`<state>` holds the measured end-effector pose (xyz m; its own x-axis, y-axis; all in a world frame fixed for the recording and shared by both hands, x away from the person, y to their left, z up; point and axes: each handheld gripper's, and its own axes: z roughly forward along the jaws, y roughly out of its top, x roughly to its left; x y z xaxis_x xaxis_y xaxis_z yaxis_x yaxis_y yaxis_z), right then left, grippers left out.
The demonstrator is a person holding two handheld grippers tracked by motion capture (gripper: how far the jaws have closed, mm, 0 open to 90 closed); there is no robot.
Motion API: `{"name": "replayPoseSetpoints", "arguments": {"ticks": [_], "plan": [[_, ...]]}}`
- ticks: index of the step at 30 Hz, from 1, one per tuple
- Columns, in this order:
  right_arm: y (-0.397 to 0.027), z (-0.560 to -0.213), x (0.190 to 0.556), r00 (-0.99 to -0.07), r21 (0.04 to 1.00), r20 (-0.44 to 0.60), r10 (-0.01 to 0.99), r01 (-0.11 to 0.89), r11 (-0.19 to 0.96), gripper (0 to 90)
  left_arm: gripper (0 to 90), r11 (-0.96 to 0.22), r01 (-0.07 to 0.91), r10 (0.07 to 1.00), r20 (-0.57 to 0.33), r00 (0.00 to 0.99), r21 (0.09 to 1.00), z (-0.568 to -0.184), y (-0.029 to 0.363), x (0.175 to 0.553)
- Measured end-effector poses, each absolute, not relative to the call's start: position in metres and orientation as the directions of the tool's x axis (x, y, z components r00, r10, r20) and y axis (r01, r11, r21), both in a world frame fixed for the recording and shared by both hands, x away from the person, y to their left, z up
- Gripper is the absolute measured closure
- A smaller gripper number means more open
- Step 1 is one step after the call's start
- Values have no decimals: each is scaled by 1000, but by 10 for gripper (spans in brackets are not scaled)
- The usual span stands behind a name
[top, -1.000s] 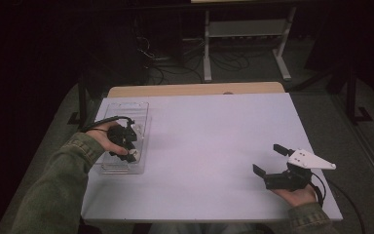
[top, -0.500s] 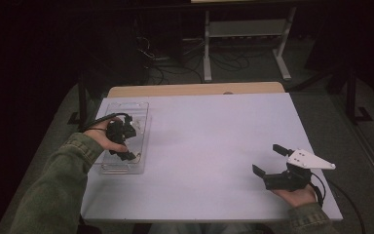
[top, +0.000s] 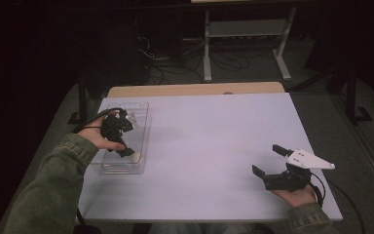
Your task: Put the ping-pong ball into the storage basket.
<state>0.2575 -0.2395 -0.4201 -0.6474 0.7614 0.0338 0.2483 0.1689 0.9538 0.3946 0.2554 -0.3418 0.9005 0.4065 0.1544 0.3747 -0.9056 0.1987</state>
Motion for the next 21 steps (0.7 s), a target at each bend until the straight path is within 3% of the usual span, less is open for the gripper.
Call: {"name": "replayPoseSetpoints", "arguments": {"ticks": [7,21], "plan": [[-239,-420,257,-647,954,33,762,248,169,0,0,-894,342,403,184,896,289,-327,256,386],[-240,-419,257,-642,956,28,766,240,166,0,0,-871,323,417,208,885,371,-315,267,365]]}}
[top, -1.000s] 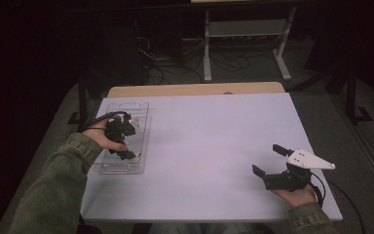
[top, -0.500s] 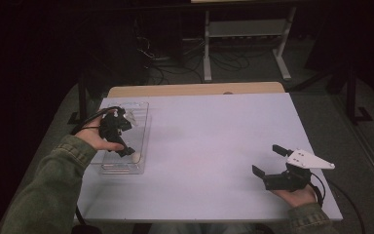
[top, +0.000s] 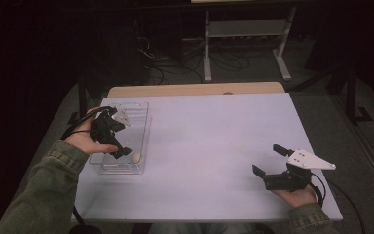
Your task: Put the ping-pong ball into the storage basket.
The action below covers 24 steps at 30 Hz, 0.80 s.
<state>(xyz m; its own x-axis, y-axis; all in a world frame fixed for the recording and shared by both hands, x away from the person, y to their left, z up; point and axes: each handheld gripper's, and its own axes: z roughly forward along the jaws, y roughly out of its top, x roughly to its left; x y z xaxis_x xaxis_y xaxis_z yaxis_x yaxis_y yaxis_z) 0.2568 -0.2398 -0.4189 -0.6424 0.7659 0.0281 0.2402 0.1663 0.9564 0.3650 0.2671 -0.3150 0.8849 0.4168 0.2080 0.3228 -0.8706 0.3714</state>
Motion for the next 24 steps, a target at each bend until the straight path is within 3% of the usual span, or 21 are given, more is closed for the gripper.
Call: {"name": "replayPoseSetpoints", "arguments": {"ticks": [24], "plan": [[-240,-419,257,-641,955,30,767,245,167,0,0,-769,255,439,194,877,586,-314,294,331]]}}
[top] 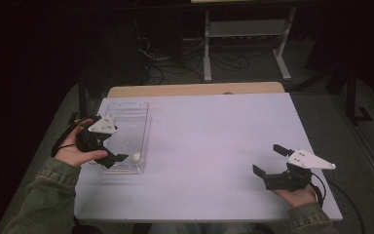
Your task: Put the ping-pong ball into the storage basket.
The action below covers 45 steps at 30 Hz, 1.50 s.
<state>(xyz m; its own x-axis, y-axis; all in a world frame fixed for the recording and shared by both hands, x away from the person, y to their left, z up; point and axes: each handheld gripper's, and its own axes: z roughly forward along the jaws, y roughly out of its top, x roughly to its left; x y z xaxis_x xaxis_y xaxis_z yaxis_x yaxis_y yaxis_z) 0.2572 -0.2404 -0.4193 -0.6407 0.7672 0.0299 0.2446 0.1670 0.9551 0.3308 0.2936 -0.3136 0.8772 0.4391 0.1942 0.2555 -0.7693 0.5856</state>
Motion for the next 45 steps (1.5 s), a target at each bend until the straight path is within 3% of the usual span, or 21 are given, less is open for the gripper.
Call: {"name": "replayPoseSetpoints", "arguments": {"ticks": [30,37,45], "plan": [[-240,-420,257,-640,955,27,768,244,170,0,0,-536,246,544,108,832,808,-324,326,298],[-240,-420,257,-640,954,27,768,245,171,0,0,-412,232,584,59,810,881,-327,339,286],[-240,-420,257,-641,955,26,767,244,171,0,0,-375,246,625,48,779,894,-336,349,280]]}}
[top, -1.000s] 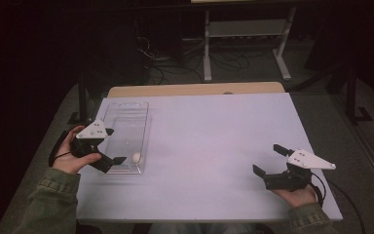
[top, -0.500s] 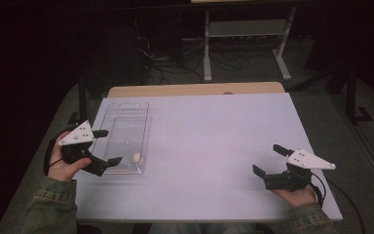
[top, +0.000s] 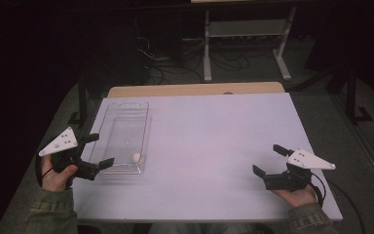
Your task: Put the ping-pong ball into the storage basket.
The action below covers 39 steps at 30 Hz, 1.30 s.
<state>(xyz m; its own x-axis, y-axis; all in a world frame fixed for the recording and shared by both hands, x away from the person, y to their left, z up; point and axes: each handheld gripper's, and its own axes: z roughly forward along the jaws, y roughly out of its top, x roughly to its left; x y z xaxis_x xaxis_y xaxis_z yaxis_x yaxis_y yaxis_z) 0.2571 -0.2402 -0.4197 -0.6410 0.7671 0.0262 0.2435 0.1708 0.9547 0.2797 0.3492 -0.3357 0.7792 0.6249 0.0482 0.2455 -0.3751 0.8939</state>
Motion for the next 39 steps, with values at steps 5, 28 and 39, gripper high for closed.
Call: {"name": "replayPoseSetpoints", "arguments": {"ticks": [5,28,39], "plan": [[-240,-420,257,-641,954,28,767,246,170,0,0,-353,253,657,45,753,901,-342,352,278],[-238,-420,257,-644,954,25,764,243,174,0,0,-207,272,744,-29,668,940,-374,356,273],[-238,-421,257,-648,952,32,761,251,174,0,0,-170,224,768,-14,640,960,-384,353,268]]}}
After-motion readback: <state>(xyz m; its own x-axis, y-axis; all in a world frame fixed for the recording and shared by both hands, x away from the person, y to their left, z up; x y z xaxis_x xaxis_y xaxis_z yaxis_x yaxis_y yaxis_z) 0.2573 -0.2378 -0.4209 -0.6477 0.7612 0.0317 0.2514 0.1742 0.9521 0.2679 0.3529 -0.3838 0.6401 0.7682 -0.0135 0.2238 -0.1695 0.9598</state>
